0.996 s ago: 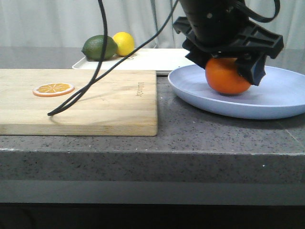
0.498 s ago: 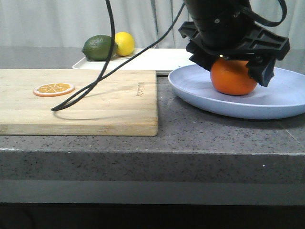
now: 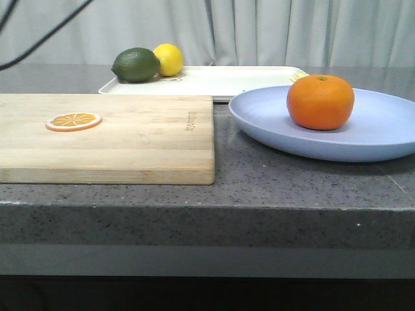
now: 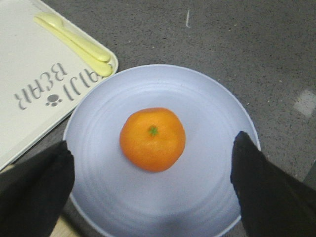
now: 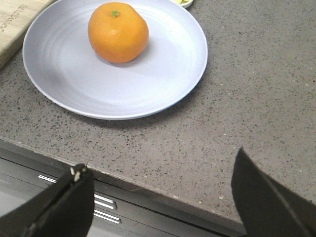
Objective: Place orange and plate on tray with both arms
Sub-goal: 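Open the left gripper and lift it away from the orange, then move the right gripper down to the plate rim farthest from the board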
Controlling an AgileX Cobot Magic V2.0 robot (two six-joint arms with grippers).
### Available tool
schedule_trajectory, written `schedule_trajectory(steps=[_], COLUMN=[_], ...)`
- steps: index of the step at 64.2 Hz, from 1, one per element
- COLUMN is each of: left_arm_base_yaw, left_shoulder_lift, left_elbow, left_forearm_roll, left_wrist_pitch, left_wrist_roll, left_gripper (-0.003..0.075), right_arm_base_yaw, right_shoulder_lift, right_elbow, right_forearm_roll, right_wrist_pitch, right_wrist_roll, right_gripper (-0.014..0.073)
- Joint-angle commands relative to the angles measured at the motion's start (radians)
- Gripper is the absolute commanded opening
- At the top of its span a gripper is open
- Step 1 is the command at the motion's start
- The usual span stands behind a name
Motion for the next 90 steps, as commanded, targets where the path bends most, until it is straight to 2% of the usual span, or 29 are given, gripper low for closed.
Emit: schedule_trajectory(steps=[1, 21, 33, 51, 59, 73, 80, 90], left_arm_base_yaw=[0.027, 0.185, 0.286, 0.328, 0.328, 0.328, 0.328, 0.328], left_shoulder_lift=[-0.144, -0.464, -0.618, -0.834, -0.894, -0.912, -0.910, -0.910], left_elbow=[0.061, 0.414, 0.597, 0.816, 0.854, 0.856, 0.856, 0.856], left_forearm_roll=[0.000, 0.000, 0.000, -0.011, -0.011, -0.011, -0.011, -0.011], left_wrist_pitch=[-0.047, -0.105, -0.097, -0.099, -0.099, -0.099, -0.099, -0.099], left_wrist_roll=[-0.008, -0.008, -0.008, -0.008, -0.008, -0.008, -0.008, -0.008], left_gripper=[0.0619, 0.0620, 0.0620, 0.0620, 0.0620, 0.0620, 0.0620, 0.0620], right_arm_base_yaw=[0.001, 0.001, 0.001, 0.001, 0.001, 0.001, 0.000, -0.002], right_shoulder_lift=[0.012, 0.012, 0.012, 0.012, 0.012, 0.036, 0.092, 0.224], right_elbow=[-0.031, -0.031, -0.031, -0.019, 0.003, -0.011, -0.077, -0.230], right_forearm_roll=[0.000, 0.000, 0.000, 0.000, 0.000, 0.000, -0.002, -0.030], right_wrist_pitch=[-0.059, -0.062, -0.062, -0.070, -0.084, -0.070, -0.007, 0.173], right_wrist_roll=[-0.012, -0.012, -0.012, -0.012, -0.011, 0.066, 0.091, 0.091], right_gripper=[0.0583, 0.0583, 0.0583, 0.0583, 0.0583, 0.0583, 0.0583, 0.0583])
